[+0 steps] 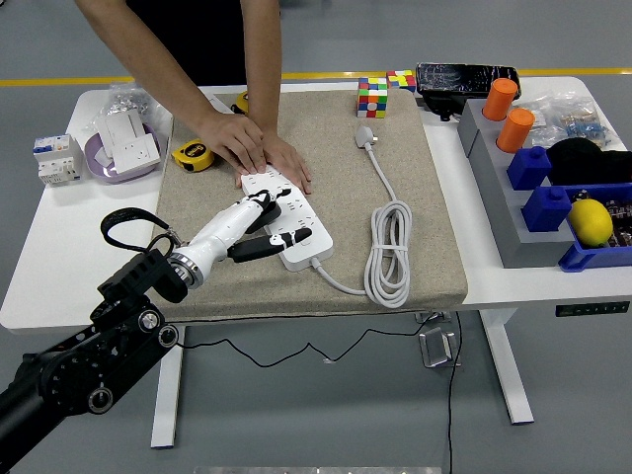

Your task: Pick up the plug,place it near the board,insert it into the board,press the button

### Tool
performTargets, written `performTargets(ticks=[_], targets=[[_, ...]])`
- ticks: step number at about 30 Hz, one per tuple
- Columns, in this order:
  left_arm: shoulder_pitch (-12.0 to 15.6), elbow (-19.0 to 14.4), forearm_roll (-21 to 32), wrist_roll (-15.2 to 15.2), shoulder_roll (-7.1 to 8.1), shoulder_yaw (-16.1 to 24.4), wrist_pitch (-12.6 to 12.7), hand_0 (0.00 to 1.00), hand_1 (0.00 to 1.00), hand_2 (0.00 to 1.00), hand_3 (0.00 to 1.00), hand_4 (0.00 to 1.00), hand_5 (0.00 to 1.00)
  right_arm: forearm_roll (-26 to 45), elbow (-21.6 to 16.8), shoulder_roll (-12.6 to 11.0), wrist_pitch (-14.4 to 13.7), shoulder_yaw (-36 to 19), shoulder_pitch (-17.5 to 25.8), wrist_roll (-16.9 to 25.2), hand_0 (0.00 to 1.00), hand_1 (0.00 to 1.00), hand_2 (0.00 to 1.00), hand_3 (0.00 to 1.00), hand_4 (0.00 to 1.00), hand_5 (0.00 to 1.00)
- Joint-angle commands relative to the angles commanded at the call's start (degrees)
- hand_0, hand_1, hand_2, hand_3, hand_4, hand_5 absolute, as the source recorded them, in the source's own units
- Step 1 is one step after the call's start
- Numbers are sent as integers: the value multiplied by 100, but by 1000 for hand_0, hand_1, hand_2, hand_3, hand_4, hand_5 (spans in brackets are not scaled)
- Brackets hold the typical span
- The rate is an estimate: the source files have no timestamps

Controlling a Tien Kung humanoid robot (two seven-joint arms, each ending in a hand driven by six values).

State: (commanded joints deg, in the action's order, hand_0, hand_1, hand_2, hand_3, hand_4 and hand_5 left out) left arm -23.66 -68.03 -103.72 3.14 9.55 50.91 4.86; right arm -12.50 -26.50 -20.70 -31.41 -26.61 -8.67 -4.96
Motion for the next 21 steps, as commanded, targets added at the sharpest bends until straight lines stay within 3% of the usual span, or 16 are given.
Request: performTargets(ticks=[21], targets=[[-328, 278, -91, -34, 1, -317, -14, 998, 998, 998, 998, 998, 998, -3, -2, -12, 6, -18, -18, 4, 966, 916, 837, 829, 998, 990]])
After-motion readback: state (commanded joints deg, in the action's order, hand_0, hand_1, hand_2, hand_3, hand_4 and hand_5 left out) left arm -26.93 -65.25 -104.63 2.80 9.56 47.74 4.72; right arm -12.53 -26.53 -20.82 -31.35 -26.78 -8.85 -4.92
